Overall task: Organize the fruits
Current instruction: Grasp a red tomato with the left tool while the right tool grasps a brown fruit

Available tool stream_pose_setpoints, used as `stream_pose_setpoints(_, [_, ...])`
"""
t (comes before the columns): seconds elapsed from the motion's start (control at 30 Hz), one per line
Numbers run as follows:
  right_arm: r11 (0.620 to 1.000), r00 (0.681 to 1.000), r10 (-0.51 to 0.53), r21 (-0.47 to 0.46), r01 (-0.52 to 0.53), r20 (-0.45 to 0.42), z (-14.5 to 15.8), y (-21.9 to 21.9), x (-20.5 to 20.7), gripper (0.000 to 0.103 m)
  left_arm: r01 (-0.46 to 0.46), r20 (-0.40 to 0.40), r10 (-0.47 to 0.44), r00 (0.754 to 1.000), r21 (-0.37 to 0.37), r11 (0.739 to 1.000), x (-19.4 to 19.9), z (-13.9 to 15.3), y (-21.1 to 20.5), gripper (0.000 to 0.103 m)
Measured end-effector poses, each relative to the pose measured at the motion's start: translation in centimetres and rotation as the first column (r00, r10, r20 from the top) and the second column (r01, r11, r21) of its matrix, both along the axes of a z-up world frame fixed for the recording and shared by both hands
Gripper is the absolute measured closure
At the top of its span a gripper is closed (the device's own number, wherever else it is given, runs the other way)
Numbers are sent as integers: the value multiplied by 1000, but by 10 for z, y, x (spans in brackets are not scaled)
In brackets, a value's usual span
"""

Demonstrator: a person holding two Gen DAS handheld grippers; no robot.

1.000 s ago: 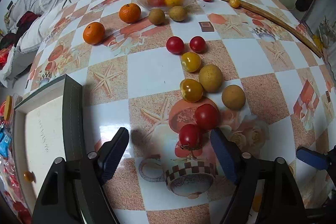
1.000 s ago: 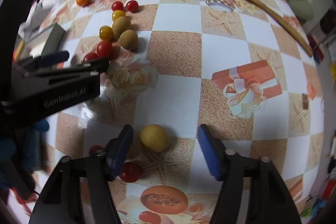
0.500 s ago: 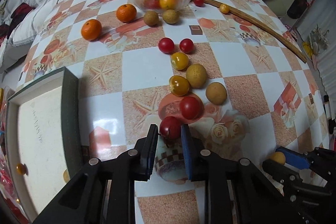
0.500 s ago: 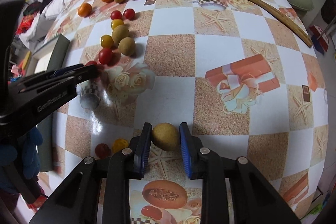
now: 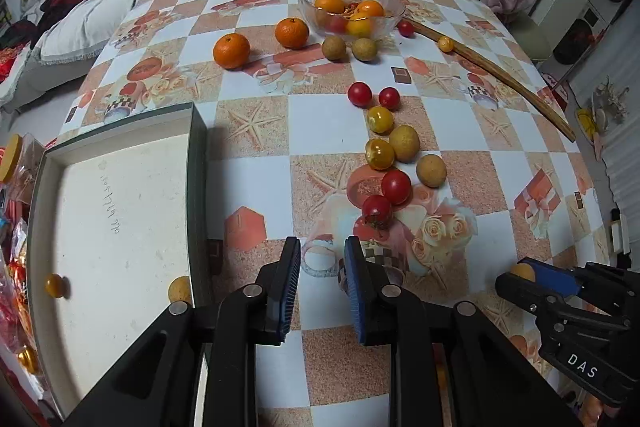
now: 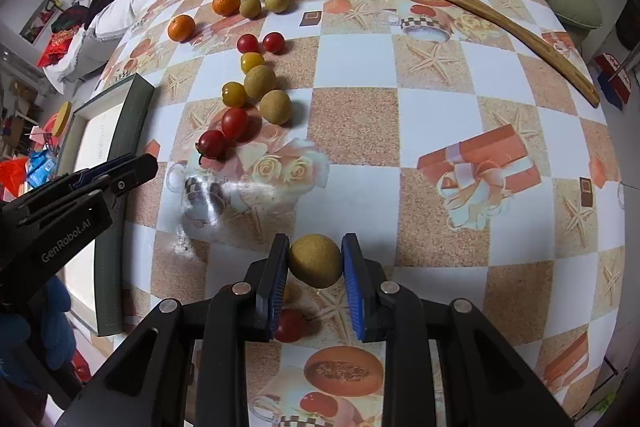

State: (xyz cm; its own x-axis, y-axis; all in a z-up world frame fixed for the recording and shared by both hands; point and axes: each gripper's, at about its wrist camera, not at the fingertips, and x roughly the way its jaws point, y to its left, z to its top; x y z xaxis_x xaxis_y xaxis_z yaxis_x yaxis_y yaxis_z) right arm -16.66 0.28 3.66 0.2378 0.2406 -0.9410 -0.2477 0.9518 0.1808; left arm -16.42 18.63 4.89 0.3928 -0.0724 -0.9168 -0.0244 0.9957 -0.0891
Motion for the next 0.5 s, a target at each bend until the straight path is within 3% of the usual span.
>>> stream_pose_setpoints(0.07, [1000, 1000, 4, -7, -4, 1, 1, 0, -2, 74, 24, 6, -24, 1000, 7, 1000, 2, -2, -4, 74])
stream_pose_setpoints(0.13, [1000, 1000, 4, -9, -4, -2, 1, -1, -2, 74, 41, 24, -41, 999, 11, 999, 5, -4, -10, 27])
stream_pose_setpoints(0.17, [1000, 1000, 2, -12, -2, -3, 1, -1, -3, 74, 38, 52, -40, 998, 27, 999, 4, -3, -12, 23])
stream_pose_setpoints(0.23, [1000, 1000, -5, -13, 5, -3, 1, -4, -3, 74, 57, 81, -62, 995, 59, 997, 7, -2, -19, 22])
stream_pose_setpoints(0.47, [999, 999, -39, -11, 39, -7, 1, -16, -3, 74, 95, 16, -96, 995, 87, 992, 32, -28, -31, 23])
stream_pose_setpoints(0.5, [999, 999, -42, -11, 42, -7, 1, -18, -3, 74, 97, 12, -99, 995, 89, 991, 33, -30, -32, 28])
